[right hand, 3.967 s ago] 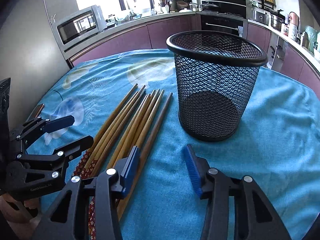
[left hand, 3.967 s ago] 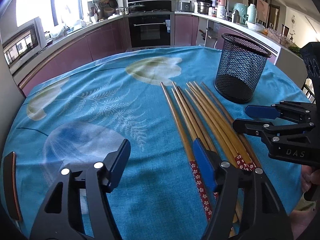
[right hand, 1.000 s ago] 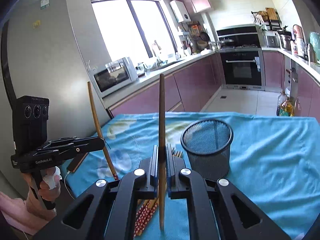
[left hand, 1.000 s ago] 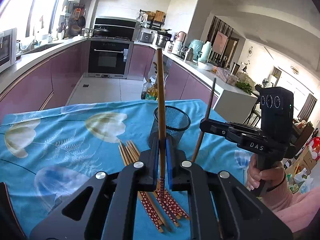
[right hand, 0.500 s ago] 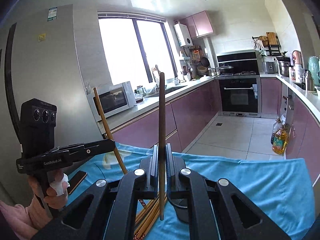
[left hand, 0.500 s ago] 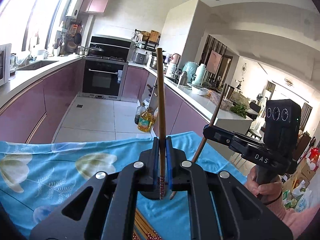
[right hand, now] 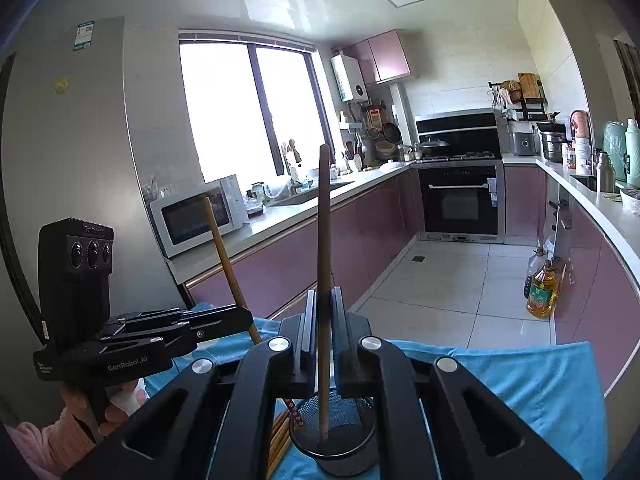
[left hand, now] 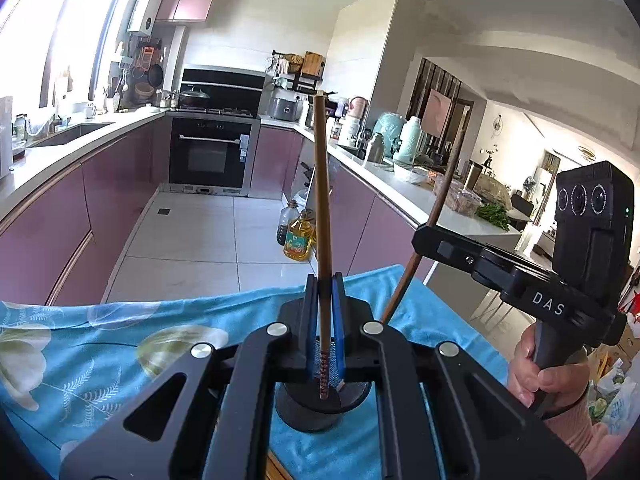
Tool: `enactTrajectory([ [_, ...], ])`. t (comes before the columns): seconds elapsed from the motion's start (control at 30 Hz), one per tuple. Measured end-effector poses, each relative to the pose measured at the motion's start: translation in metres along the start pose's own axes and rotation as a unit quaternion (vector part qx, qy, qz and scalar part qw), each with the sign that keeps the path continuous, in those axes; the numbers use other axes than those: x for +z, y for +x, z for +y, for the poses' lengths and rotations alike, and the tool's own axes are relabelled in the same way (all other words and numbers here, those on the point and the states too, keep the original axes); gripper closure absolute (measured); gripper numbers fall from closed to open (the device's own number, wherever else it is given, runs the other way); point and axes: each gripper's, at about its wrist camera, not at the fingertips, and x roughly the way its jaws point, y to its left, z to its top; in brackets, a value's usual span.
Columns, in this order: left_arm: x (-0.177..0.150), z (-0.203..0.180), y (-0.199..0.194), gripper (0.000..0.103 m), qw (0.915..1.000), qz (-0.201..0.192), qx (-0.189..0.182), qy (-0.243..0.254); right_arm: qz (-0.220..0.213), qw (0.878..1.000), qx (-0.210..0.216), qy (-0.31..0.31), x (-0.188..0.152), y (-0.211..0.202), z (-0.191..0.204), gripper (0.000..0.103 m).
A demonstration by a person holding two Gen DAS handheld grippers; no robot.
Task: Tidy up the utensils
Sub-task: 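Lower the chopstick into the black mesh cup and open the right tool while the left tool releases its own, then grasp another chopstick with the right tool while the left tool grasps one too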
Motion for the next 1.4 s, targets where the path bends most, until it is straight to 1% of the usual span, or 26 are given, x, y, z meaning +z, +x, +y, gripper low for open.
enactTrajectory([
  [0.2,-0.018,0.006,0.037,0.095,0.9986,0.053,-0.002,0.007,0.070,0.997,0.006,0.010,-0.028,0.029,-0.008,0.097],
  [0.33,-0.031,0.011,0.060,0.095,0.9972,0.075,-0.002,0.003,0.108,0.994,0.006,0.014,-0.035,0.043,-0.014,0.097],
  [0.47,-0.038,0.020,0.076,0.095,0.9960,0.089,0.000,0.001,0.128,0.992,0.002,0.020,-0.037,0.053,-0.017,0.097],
  [0.57,-0.046,0.025,0.079,0.095,0.9956,0.094,0.003,0.002,0.131,0.991,-0.002,0.027,-0.034,0.055,-0.018,0.097],
  [0.7,-0.046,0.030,0.089,0.095,0.9953,0.097,0.007,0.000,0.133,0.991,-0.008,0.031,-0.031,0.062,-0.018,0.096],
  [0.83,-0.047,0.029,0.089,0.095,0.9953,0.096,0.010,-0.003,0.134,0.990,-0.012,0.039,-0.032,0.069,-0.019,0.095],
  [0.9,-0.048,0.030,0.090,0.092,0.9954,0.095,0.014,-0.003,0.134,0.990,-0.012,0.042,-0.031,0.071,-0.022,0.095],
  [0.93,-0.050,0.032,0.087,0.091,0.9956,0.093,0.014,-0.003,0.133,0.990,-0.012,0.044,-0.031,0.070,-0.022,0.094],
  [0.97,-0.050,0.032,0.086,0.091,0.9957,0.091,0.014,-0.004,0.131,0.990,-0.013,0.046,-0.031,0.070,-0.024,0.087],
  [1.0,-0.051,0.033,0.085,0.091,0.9959,0.089,0.014,-0.004,0.131,0.990,-0.014,0.046,-0.031,0.070,-0.024,0.085],
  [1.1,-0.053,0.035,0.079,0.090,0.9965,0.081,0.018,-0.005,0.130,0.990,-0.014,0.048,-0.032,0.069,-0.024,0.085],
  [1.2,-0.056,0.036,0.068,0.085,0.9974,0.069,0.022,-0.008,0.124,0.991,-0.015,0.047,-0.034,0.065,-0.022,0.084],
  [1.27,-0.058,0.036,0.057,0.080,0.9979,0.056,0.031,-0.010,0.118,0.992,-0.017,0.044,-0.035,0.059,-0.019,0.082],
  [1.33,-0.061,0.037,0.042,0.073,0.9983,0.042,0.039,-0.008,0.110,0.993,-0.017,0.039,-0.035,0.052,-0.014,0.075],
  [1.4,-0.065,0.041,0.028,0.070,0.9985,0.030,0.046,-0.008,0.103,0.994,-0.007,0.034,-0.037,0.042,-0.008,0.073],
])
